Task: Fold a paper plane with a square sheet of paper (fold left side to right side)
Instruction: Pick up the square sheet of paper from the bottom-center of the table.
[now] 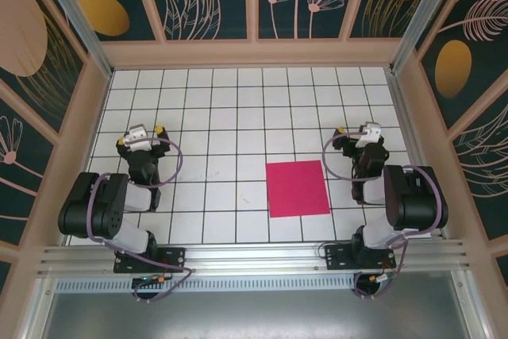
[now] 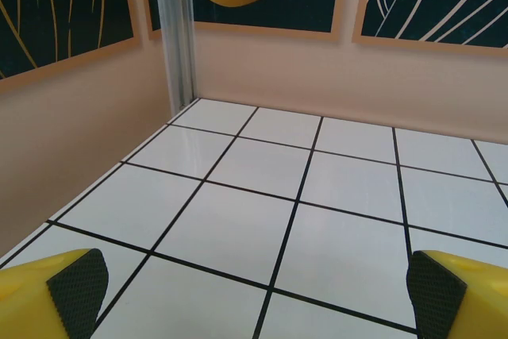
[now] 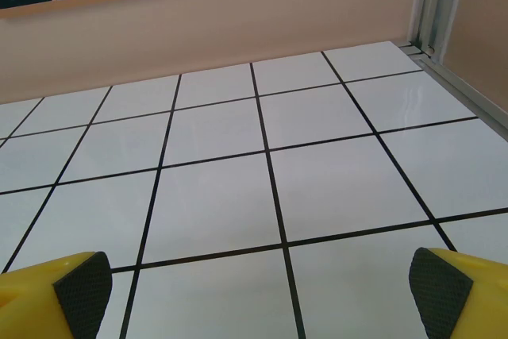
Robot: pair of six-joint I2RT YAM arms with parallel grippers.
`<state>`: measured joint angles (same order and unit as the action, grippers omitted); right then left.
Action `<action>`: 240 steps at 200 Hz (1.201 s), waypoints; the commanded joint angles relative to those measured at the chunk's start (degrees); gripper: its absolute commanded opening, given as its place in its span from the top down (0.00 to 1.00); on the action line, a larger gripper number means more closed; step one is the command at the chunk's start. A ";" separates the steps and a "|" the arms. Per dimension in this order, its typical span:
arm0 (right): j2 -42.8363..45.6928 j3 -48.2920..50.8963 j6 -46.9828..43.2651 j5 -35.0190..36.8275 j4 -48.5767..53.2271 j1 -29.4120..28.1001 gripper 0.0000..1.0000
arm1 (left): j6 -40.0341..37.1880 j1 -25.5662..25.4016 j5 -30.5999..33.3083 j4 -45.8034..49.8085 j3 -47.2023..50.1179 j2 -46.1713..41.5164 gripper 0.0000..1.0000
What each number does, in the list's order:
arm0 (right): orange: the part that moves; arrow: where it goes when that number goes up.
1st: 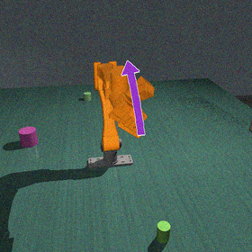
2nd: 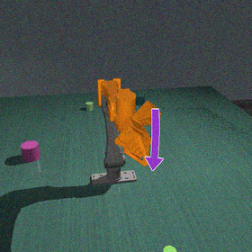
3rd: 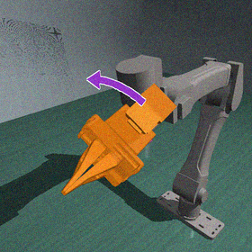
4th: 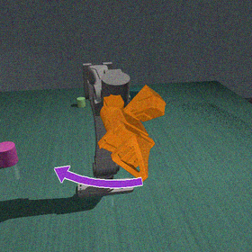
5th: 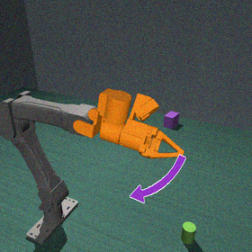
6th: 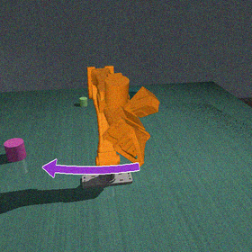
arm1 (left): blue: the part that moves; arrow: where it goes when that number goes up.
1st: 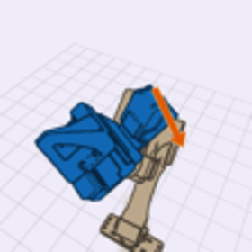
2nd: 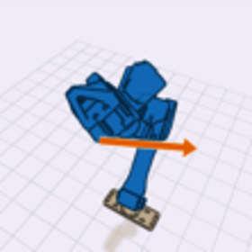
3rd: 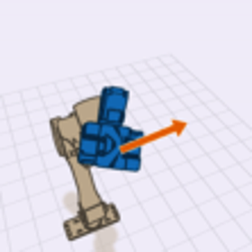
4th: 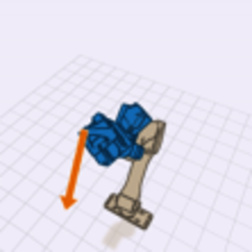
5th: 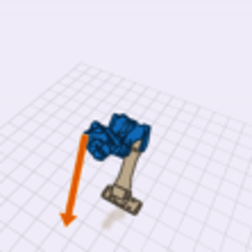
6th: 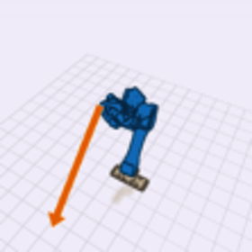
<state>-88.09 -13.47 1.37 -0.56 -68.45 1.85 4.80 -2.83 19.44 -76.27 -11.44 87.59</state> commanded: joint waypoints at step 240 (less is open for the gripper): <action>37.19 -17.50 21.51 1.68 67.14 -2.26 0.01 | 27.55 -11.87 -24.25 62.25 -21.39 -27.25 0.02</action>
<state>-54.13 -25.80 12.99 3.99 -24.75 1.21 23.59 -6.76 4.01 -29.34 -28.64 56.23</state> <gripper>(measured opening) 0.988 0.985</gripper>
